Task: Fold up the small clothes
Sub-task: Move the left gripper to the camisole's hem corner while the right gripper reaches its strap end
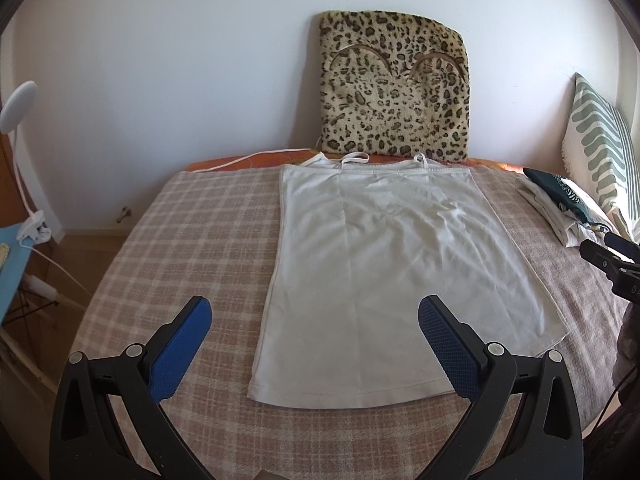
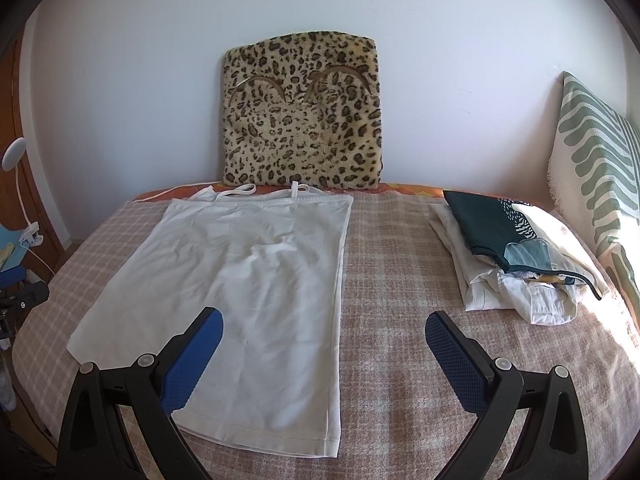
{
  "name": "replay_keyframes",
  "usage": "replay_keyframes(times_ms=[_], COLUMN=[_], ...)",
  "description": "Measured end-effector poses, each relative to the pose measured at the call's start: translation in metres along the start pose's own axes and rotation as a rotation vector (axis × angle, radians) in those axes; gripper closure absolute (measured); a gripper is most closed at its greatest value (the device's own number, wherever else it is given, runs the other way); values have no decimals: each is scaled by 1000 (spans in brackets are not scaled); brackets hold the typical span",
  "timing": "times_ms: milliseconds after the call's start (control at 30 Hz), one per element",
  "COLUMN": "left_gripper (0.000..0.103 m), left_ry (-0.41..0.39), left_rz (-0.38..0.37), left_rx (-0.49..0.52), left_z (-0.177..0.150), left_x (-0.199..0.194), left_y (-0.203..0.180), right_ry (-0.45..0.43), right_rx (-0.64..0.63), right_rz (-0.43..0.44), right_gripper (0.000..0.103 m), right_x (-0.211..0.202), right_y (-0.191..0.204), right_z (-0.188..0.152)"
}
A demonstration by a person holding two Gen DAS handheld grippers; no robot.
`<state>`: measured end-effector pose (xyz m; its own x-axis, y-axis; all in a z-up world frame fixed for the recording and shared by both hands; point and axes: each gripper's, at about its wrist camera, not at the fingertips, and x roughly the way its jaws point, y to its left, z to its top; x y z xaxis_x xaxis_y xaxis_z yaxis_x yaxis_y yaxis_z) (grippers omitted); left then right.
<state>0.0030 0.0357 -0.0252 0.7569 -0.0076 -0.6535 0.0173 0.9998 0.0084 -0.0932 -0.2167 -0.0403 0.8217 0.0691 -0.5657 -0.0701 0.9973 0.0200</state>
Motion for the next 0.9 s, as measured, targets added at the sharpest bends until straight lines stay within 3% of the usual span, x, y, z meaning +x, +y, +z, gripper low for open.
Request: replay_keyframes(times_ms=[233, 433, 633, 767, 900], left_gripper=[1, 23, 46, 52, 53], left_ry=[26, 47, 159, 225, 259], left_rz=[-95, -94, -161, -222, -251], left_rx=[-112, -153, -215, -288, -295], left_z=[-14, -25, -40, -52, -60], left_x=[8, 15, 39, 53, 60], left_y=[30, 58, 79, 90, 90], right_ry=[10, 34, 48, 88, 90], right_rx=[-21, 6, -48, -33, -21], right_rz=[42, 78, 91, 151, 201], right_gripper=[9, 17, 18, 18, 18], right_x=[8, 19, 26, 35, 47], right_y=[18, 30, 49, 59, 74], right_z=[5, 13, 22, 35, 55])
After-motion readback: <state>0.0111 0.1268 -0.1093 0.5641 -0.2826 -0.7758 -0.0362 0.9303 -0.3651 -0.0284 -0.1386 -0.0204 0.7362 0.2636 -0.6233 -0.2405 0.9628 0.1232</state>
